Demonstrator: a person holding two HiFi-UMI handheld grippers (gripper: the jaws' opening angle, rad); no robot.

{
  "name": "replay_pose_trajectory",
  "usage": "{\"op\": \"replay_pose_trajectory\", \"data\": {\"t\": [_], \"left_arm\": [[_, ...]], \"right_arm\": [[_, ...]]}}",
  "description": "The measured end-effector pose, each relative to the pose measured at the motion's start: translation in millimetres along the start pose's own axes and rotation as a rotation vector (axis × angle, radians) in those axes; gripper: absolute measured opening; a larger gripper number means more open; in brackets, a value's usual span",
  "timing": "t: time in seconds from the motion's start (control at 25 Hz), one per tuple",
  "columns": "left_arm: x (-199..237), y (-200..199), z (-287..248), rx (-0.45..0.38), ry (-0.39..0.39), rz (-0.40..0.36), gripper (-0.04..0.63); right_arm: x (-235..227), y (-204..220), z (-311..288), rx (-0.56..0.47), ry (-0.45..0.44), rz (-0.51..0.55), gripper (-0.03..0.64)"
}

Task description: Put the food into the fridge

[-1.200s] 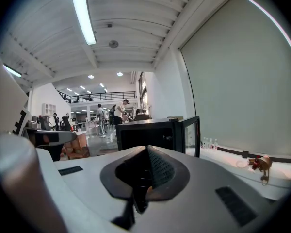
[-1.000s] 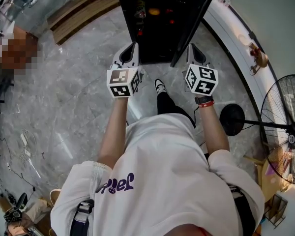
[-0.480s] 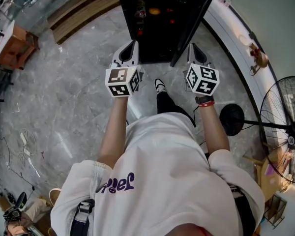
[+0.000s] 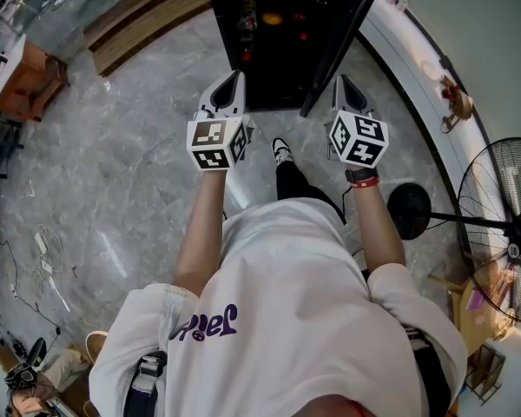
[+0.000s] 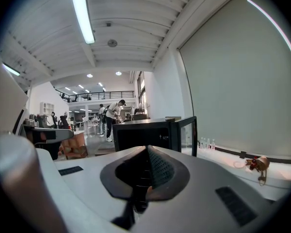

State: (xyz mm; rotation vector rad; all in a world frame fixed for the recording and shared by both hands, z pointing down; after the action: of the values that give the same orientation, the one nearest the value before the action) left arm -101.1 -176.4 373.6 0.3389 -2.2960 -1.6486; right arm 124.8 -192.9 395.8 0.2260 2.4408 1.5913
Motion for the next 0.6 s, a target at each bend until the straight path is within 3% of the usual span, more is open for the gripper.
{"op": "replay_pose_trajectory", "data": {"t": [0.6], "left_arm": [[-13.7,0.8,0.0,0.010,0.007,-0.010,0.017]], "right_arm": [[-11.8,0.1,11.4,-0.007,0.010,-0.012,0.014]]}}
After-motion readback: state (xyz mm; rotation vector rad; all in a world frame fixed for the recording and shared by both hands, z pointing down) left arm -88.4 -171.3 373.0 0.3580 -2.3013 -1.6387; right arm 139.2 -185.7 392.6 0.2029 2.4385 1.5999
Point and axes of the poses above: the fingertips, and each gripper's own axes: z backward along the fingers, x to its left, y out of its underside, the point moved 2 cm from there along z, backward along the fingers, and after that the axes turned 12 degrees about x, right-handed, at the moved point
